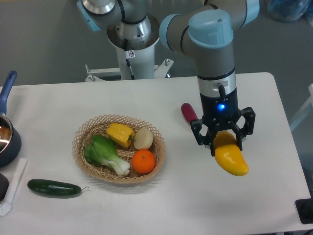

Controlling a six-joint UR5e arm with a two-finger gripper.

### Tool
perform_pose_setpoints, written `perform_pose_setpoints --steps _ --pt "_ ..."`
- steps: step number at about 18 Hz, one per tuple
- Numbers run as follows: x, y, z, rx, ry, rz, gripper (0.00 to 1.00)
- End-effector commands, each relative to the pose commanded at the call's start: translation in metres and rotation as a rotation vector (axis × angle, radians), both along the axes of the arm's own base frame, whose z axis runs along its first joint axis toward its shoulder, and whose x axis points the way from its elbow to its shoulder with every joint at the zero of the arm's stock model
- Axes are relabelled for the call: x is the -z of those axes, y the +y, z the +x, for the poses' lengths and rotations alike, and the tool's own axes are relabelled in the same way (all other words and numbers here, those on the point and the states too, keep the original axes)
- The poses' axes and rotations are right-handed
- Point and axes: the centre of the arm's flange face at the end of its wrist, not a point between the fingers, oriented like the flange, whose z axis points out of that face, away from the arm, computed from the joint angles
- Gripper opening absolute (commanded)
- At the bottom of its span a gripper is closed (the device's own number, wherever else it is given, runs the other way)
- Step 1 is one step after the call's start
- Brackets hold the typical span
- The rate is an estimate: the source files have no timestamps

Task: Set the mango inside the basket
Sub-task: 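Lift the held yellow mango slightly with the gripper, then carry the yellow mango over the wicker basket, then lower the mango into the basket beside the orange and release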

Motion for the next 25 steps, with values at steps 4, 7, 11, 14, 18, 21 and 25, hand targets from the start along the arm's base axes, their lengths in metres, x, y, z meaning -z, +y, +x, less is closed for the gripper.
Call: perform_pose_setpoints --steps 4,7,11,14,18,21,25 --pt "0.008 0.004 0.011 0.012 -0.011 -0.017 0.49" --pt "0.016 0.015 0.033 0.053 -0.024 -0.032 0.49" --pt "0.05 0.034 0.081 0.13 -0.079 -0.08 0.49" --pt "0.091 0.029 0.11 0.211 -0.127 -0.154 0.49" --pt "0.124 0.036 0.137 0.271 -0.173 -0.204 0.49" --pt "0.148 0.046 0.157 0.301 -0.214 -0.226 0.49" --pt "0.165 0.047 0.175 0.316 -0.246 -0.246 0.52"
